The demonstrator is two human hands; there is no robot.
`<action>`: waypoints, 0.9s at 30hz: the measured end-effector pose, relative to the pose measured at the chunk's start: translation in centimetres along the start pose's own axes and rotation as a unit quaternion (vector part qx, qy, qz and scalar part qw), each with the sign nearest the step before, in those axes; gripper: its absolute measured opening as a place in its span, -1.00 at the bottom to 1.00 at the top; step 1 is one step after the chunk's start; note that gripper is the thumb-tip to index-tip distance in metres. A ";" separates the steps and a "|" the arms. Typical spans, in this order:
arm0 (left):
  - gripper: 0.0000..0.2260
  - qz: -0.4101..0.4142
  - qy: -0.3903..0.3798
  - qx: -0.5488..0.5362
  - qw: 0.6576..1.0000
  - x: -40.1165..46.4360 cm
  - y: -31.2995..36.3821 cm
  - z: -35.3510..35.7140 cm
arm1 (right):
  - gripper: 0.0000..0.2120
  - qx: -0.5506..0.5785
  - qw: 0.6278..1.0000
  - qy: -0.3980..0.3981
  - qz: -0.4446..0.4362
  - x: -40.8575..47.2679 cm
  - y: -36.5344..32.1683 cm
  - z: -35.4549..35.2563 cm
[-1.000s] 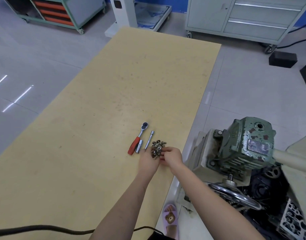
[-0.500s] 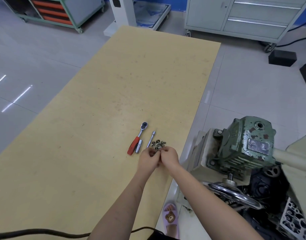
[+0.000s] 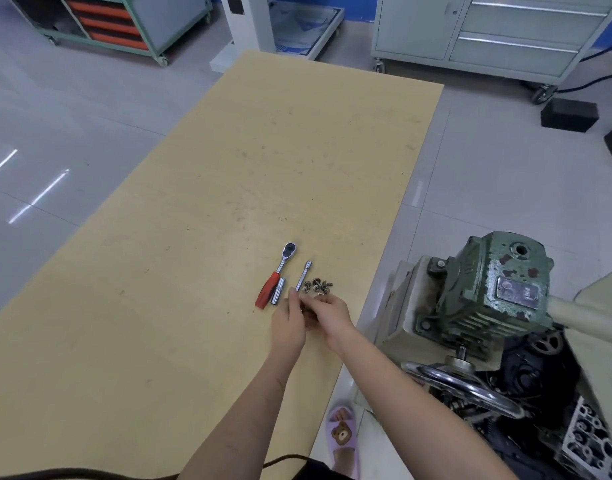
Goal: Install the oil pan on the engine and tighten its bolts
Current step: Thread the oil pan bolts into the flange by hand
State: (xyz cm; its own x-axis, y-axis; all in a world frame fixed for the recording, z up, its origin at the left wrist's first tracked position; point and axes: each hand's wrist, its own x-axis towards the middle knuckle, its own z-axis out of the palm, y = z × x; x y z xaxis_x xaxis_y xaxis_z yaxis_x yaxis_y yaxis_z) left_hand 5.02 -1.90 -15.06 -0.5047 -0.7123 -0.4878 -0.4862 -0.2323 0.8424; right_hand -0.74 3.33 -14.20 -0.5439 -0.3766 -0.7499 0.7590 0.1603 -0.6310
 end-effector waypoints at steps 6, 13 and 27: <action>-0.60 -0.036 0.013 -0.067 0.997 0.2 0.5 -0.5 | -0.92 0.114 0.991 -0.057 0.042 -0.3 -0.4 -0.4; -0.83 -0.032 0.022 -0.035 0.999 0.7 0.7 -1.1 | -0.81 0.283 0.945 -0.093 0.134 -0.4 -0.9 -1.6; -0.89 -0.075 -0.057 -0.138 0.986 -1.1 3.4 -0.8 | -0.60 0.187 0.973 -0.033 0.131 0.6 0.5 -3.4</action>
State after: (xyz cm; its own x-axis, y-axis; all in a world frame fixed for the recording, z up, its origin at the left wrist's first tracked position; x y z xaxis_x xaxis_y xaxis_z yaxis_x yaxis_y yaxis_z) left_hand 4.51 -2.47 -11.50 -0.5270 -0.5803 -0.6210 -0.3576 -0.5114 0.7814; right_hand -1.93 6.24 -15.63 -0.2993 -0.4279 -0.8528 0.9525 -0.0804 -0.2939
